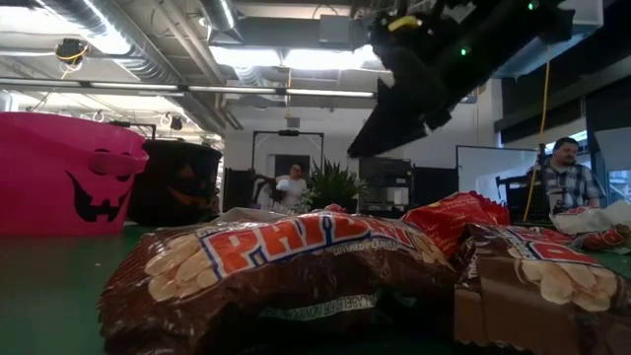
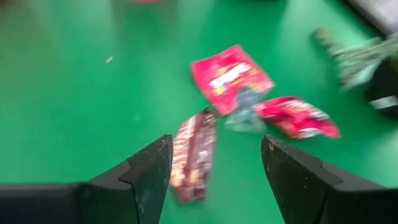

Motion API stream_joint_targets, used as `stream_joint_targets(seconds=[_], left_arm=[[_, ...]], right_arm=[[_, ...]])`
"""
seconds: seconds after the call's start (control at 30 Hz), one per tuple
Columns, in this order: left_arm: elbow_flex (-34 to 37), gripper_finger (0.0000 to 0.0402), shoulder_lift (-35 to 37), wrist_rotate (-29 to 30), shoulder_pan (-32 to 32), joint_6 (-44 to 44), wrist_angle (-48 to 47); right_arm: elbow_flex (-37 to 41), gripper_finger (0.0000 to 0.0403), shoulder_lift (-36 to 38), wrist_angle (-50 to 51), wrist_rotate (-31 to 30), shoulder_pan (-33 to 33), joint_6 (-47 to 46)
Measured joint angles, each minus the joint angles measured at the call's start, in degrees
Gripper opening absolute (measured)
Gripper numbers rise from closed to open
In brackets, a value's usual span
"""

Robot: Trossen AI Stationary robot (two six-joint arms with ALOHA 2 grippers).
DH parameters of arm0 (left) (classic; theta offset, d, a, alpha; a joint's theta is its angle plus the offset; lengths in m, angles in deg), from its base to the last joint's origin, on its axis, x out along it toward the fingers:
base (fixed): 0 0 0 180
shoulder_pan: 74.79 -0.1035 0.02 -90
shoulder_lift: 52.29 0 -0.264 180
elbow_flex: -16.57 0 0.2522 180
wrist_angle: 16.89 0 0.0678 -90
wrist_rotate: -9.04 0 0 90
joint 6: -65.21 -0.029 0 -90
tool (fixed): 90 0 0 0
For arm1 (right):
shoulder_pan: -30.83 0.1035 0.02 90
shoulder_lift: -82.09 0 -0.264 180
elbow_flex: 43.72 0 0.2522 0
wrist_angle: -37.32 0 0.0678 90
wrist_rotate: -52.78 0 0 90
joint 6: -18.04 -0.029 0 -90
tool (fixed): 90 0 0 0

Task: Sort candy
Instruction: Put the brown chocolate into the black bucket

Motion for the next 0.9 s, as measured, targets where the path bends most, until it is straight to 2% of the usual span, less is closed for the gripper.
stream_joint_targets(seconds=[0.13, 0.33, 0.53, 0.7, 0.9], left_arm=[[8.2, 0.0234, 5.8, -3.8, 0.1, -2.2, 13.0], [17.9, 0.0234, 10.0, -6.2, 0.0, -2.4, 26.7], [21.8, 0.0234, 9.4, -6.3, 0.0, -2.1, 30.1], [22.1, 0.0234, 9.4, -6.3, 0.0, -1.7, 30.4], [22.1, 0.0234, 9.4, -6.3, 0.0, -2.1, 31.2]], right_arm=[[0.0, 0.0243, -3.4, -2.7, 2.6, 0.0, -0.1], [0.0, 0.0243, -7.4, -5.4, 2.0, 0.0, -0.1], [0.0, 0.0243, -10.6, -6.4, -0.2, -0.5, -1.5], [0.0, 0.0243, -12.6, -6.3, 4.0, -2.5, -4.4], [0.0, 0.0229, -13.2, -6.3, 5.5, -4.0, -5.2]])
